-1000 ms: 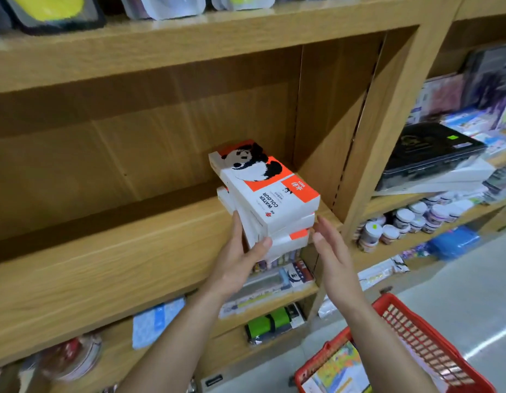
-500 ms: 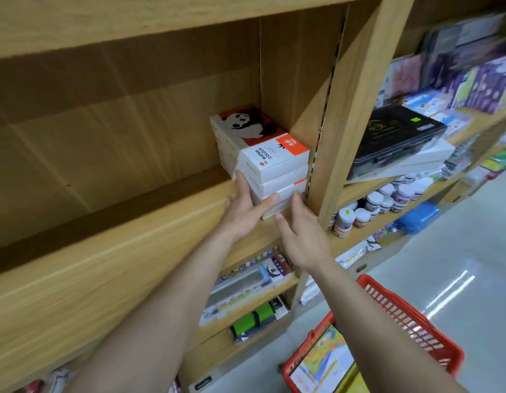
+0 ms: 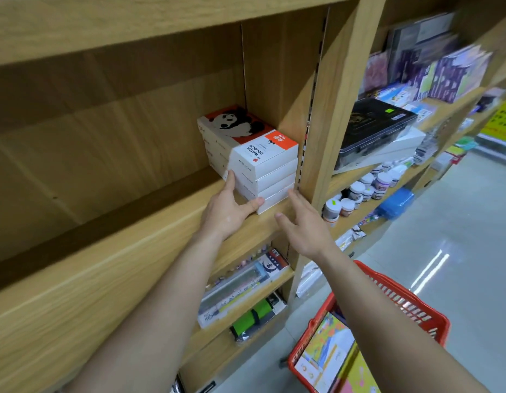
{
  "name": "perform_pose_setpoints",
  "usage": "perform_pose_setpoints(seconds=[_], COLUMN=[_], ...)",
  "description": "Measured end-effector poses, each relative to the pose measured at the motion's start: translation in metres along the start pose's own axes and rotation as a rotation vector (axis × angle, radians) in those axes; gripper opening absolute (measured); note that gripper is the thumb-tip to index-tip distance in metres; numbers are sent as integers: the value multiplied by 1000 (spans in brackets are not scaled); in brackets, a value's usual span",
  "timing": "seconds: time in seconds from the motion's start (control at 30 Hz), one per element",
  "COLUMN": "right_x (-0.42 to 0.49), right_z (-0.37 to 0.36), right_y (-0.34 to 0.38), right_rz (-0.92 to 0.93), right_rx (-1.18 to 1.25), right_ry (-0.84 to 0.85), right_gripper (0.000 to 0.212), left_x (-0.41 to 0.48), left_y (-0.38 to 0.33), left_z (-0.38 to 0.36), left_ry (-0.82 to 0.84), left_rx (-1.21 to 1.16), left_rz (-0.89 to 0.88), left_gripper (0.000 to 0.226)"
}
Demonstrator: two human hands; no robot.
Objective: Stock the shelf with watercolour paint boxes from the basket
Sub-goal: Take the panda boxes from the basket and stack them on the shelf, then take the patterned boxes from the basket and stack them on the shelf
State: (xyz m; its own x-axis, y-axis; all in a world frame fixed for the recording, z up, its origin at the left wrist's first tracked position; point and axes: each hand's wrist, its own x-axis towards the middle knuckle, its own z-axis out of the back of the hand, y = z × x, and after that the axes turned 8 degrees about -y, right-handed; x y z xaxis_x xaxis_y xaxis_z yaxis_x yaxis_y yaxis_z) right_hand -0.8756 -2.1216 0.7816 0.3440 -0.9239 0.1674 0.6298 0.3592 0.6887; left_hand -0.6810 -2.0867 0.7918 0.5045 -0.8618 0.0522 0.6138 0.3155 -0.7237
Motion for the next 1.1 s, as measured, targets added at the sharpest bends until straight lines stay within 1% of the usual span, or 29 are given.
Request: perform_pose_setpoints(seconds=[0.07, 0.13, 0.2, 0.27, 0.3, 0.37, 0.43, 0.5, 0.57, 0.7, 0.8, 0.97, 1.1], right_x=[-17, -42, -73, -106, -122, -153, -182, -207, -228, -256, -253, -205, -169], right_z=[16, 30, 40, 46, 49, 52, 48, 37, 19, -22, -53, -107, -150], right_y=[-8, -29, -66, -112, -137, -185, -228, -264, -294, -342, -376, -432, -466], right_rz=[-26, -56, -148, -290, -363, -502, -625, -717, -801, -910, -901, -759, -677], right_rx=[19, -11, -55, -111, -131, -152, -152, -139, -124, -114, -116, -157, -193], right_ry=[-42, -88, -121, -117, -104, -69, -40, -1, 43, 134, 192, 198, 267], right_gripper=[69, 66, 61, 56, 55, 54, 52, 52, 54, 56, 59, 61, 65], left_x=[-24, -59, -97, -128, -140, -156, -165, -172, -177, -181, -174, -157, -158], left_y=[0, 6, 10, 15, 17, 25, 42, 62, 80, 111, 129, 164, 191], left_z=[5, 0, -19, -52, -73, -118, -165, -207, -242, -300, -339, -388, -403], left_ry=[-94, -176, -128, -2, 76, 228, 338, 436, 492, 505, 487, 430, 429], left_rx=[-35, -57, -53, -28, -11, 29, 67, 125, 160, 200, 209, 248, 111], left_rz=[-55, -201, -321, -379, -388, -351, -285, -226, -188, -158, -151, -239, -229], left_gripper=[88, 59, 36, 25, 24, 26, 24, 27, 32, 42, 50, 53, 47])
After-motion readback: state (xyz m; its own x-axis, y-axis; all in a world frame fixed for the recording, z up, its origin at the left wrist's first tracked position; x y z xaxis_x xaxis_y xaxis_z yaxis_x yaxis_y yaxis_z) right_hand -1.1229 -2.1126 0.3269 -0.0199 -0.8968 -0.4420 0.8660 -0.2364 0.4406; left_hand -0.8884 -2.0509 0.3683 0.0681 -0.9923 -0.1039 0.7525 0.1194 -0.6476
